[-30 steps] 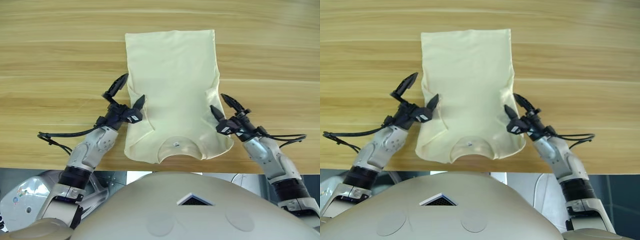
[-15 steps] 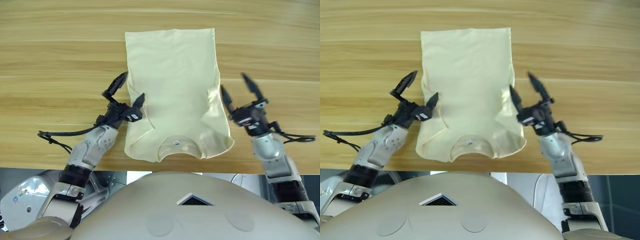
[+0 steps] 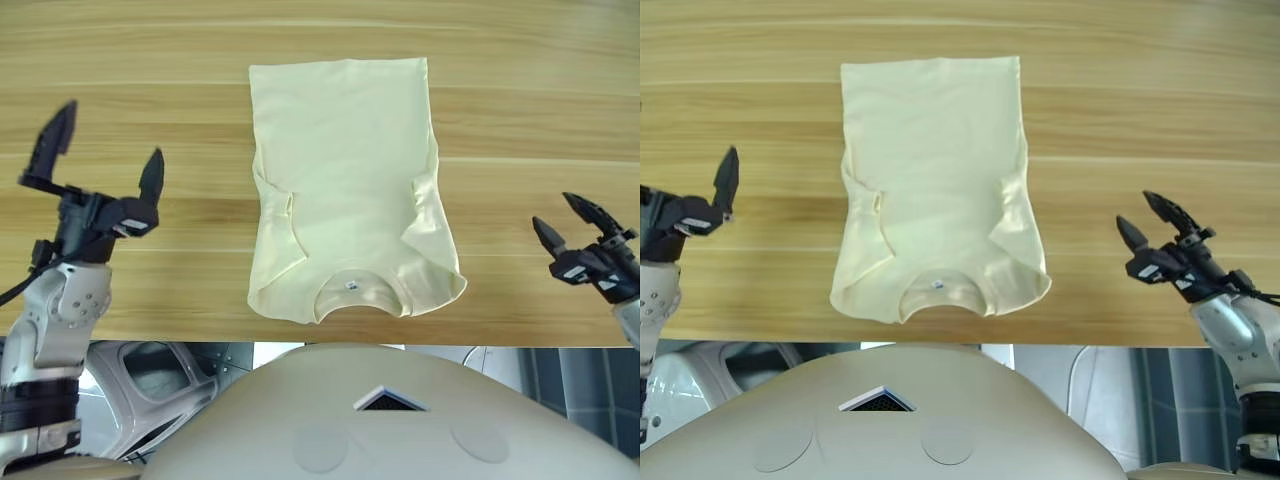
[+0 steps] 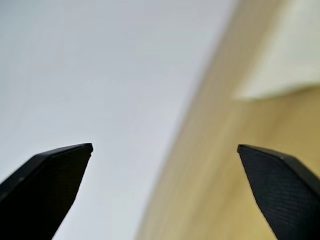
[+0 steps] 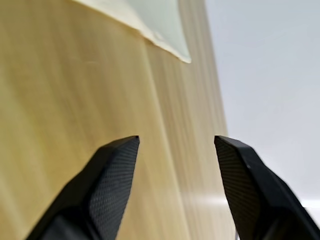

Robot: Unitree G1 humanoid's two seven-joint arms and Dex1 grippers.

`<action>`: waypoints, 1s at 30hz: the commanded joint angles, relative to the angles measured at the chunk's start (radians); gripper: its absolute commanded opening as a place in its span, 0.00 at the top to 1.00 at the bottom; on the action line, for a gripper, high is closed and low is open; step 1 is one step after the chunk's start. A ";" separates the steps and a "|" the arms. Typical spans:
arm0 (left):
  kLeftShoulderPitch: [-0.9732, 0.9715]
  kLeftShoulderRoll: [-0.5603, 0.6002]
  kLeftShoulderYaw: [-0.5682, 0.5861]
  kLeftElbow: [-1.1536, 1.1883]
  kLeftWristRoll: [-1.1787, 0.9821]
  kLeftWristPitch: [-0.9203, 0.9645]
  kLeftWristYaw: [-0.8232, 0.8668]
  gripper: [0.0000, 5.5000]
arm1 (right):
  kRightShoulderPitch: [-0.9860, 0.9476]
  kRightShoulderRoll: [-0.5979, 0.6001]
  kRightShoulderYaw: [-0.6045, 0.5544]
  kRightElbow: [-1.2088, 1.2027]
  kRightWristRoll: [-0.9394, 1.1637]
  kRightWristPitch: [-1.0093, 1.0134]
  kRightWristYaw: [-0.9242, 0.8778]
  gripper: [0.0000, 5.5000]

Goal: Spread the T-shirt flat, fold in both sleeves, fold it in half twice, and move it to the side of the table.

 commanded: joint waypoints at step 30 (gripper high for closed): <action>-0.089 0.200 -0.488 0.031 -0.108 -0.145 -0.633 0.52 | 0.089 -0.031 0.121 -0.178 -0.050 0.051 0.230 0.49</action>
